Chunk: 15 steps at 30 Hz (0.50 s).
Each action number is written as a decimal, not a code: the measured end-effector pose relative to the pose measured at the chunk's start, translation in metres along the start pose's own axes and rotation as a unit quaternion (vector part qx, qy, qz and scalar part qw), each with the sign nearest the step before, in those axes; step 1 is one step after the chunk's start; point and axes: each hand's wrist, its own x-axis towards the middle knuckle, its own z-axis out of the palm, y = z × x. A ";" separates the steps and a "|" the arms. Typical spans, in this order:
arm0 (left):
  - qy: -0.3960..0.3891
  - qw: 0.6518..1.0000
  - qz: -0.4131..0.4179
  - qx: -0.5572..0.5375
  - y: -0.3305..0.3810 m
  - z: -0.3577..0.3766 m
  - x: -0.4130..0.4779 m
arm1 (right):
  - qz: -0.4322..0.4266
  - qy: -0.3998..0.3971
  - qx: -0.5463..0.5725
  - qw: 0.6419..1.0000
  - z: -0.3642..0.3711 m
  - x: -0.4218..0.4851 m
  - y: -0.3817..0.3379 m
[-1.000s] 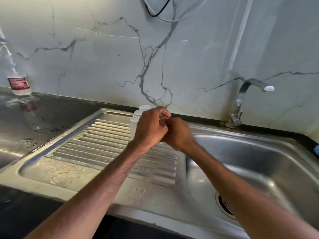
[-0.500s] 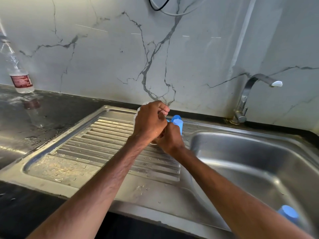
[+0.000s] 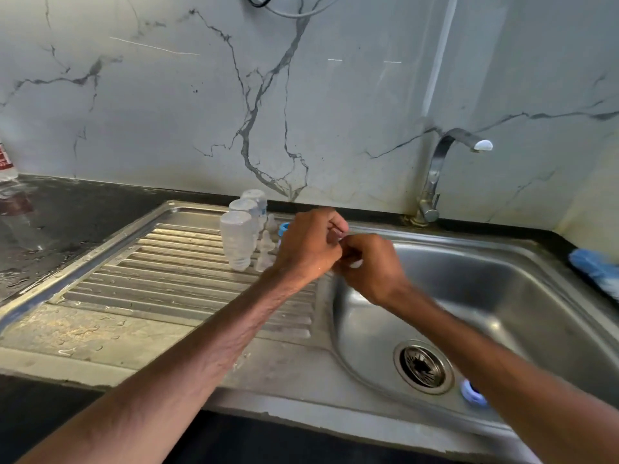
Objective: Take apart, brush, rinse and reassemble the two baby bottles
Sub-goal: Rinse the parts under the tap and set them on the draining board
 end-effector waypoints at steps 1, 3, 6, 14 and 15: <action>-0.014 1.000 0.009 -0.001 0.007 0.011 0.000 | -0.002 -0.004 -0.016 1.000 -0.011 -0.008 0.011; -0.052 0.998 0.022 0.002 0.024 0.036 -0.001 | -0.004 -0.023 -0.044 0.999 -0.034 -0.026 0.036; -0.118 0.992 0.043 0.028 0.046 0.074 -0.002 | 0.026 -0.106 -0.091 0.990 -0.064 -0.044 0.080; -0.241 0.962 0.077 0.103 0.076 0.152 -0.005 | 0.148 -0.478 -0.281 0.819 -0.073 -0.084 0.167; -0.247 0.960 0.081 0.103 0.077 0.159 -0.005 | 0.142 -0.491 -0.301 0.805 -0.068 -0.087 0.172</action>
